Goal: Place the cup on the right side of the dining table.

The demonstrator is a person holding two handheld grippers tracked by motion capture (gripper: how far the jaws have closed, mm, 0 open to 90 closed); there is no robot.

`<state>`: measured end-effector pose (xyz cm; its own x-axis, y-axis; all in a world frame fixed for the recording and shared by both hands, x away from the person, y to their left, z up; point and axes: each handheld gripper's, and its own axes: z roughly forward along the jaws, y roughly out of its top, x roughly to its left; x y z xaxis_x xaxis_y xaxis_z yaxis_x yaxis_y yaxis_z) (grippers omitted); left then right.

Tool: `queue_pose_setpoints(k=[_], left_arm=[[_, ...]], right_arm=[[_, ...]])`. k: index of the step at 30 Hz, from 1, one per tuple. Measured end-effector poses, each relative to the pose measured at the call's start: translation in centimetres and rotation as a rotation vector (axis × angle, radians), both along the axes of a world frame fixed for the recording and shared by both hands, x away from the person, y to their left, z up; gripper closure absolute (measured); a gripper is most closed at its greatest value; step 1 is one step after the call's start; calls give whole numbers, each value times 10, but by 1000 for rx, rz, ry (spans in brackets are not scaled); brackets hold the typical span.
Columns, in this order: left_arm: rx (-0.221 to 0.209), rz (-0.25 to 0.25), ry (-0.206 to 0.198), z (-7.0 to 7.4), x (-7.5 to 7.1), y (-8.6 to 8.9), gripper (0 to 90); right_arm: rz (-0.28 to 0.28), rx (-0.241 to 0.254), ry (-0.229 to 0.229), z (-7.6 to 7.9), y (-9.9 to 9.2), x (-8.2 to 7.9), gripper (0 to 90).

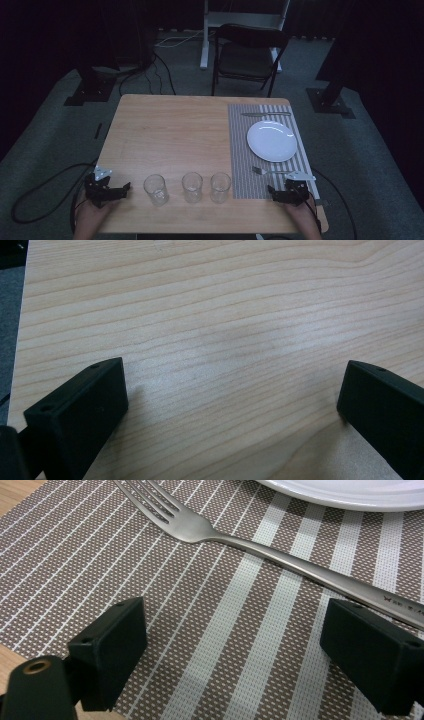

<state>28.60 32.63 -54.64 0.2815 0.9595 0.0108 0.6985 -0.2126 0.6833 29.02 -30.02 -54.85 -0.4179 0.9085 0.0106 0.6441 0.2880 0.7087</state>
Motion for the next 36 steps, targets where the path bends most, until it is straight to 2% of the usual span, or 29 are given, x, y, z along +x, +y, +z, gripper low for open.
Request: queue_pose_setpoints(k=[26, 31, 33, 36], left_arm=[[1, -4, 0, 0, -1, 1, 2], [0, -3, 0, 0, -1, 1, 2], [0, -3, 0, 0, -1, 1, 2], [1, -4, 0, 0, -1, 1, 2]], right_arm=[[16, -25, 47, 5, 1, 4, 113], [25, -3, 71, 8, -1, 2, 122], [21, -21, 65, 9, -1, 1, 122], [24, -17, 59, 13, -1, -1, 122]])
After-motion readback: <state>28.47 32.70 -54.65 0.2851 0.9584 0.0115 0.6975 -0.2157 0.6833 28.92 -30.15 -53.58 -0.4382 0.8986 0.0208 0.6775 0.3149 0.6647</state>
